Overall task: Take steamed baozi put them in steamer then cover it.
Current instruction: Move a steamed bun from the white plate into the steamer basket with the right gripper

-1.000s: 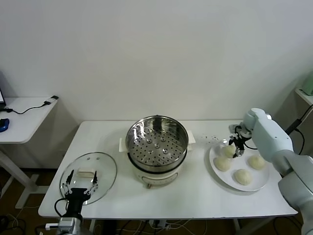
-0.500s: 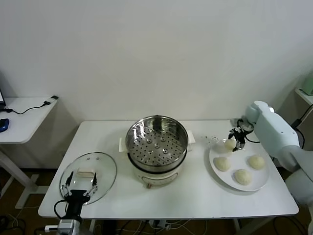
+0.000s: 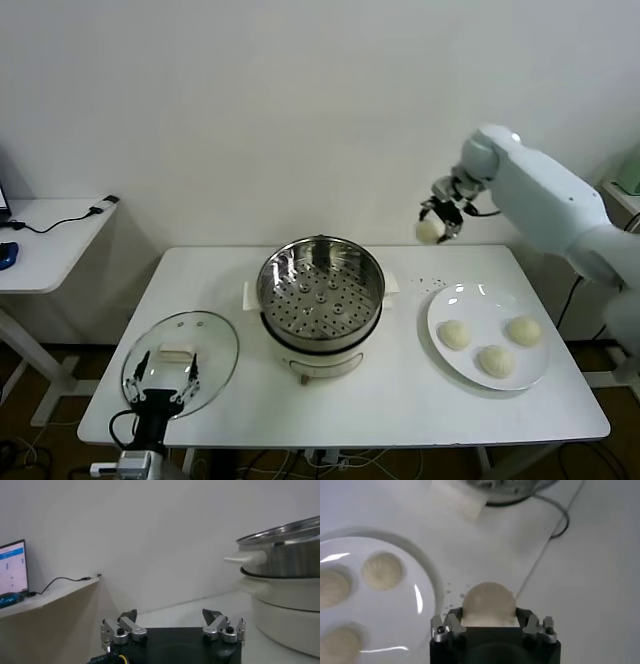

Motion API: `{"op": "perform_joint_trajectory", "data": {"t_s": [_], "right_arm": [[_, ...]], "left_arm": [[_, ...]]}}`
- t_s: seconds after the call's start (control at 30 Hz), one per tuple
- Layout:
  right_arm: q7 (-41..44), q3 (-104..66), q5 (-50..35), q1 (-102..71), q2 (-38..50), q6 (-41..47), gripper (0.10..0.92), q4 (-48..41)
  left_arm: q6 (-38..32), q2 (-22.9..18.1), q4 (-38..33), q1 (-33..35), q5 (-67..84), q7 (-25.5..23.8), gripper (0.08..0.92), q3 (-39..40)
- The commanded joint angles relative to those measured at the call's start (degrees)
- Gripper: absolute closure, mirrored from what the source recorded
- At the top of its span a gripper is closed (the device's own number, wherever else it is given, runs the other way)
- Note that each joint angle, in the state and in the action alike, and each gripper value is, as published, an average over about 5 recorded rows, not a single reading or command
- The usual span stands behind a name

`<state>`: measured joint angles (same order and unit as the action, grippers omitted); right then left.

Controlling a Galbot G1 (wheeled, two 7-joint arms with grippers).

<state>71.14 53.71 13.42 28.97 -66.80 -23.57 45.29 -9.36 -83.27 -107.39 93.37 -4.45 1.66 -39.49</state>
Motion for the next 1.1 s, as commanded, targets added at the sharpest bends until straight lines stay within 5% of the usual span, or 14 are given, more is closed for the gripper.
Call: {"op": "perform_joint_trajectory", "data": {"t_s": [0.03, 0.5, 1.1], "right_arm": [[-2.15, 7.52, 2.45, 7.77, -9.10, -9.59, 0.322, 8.24], [-6.62, 4.22, 21.75, -6.34, -15.02, -16.76, 0.321, 9.93], [-7.14, 3.08, 25.01, -13.36, -16.07, -17.01, 0.321, 4.51]], "left_arm": [[0.13, -0.10, -0.08, 0.07, 0.06, -0.01, 0.177, 0.04], [1.59, 0.38, -1.56, -0.01, 0.02, -0.09, 0.177, 0.39], [1.22, 0.26, -1.14, 0.84, -0.09, 0.01, 0.177, 0.51]]}}
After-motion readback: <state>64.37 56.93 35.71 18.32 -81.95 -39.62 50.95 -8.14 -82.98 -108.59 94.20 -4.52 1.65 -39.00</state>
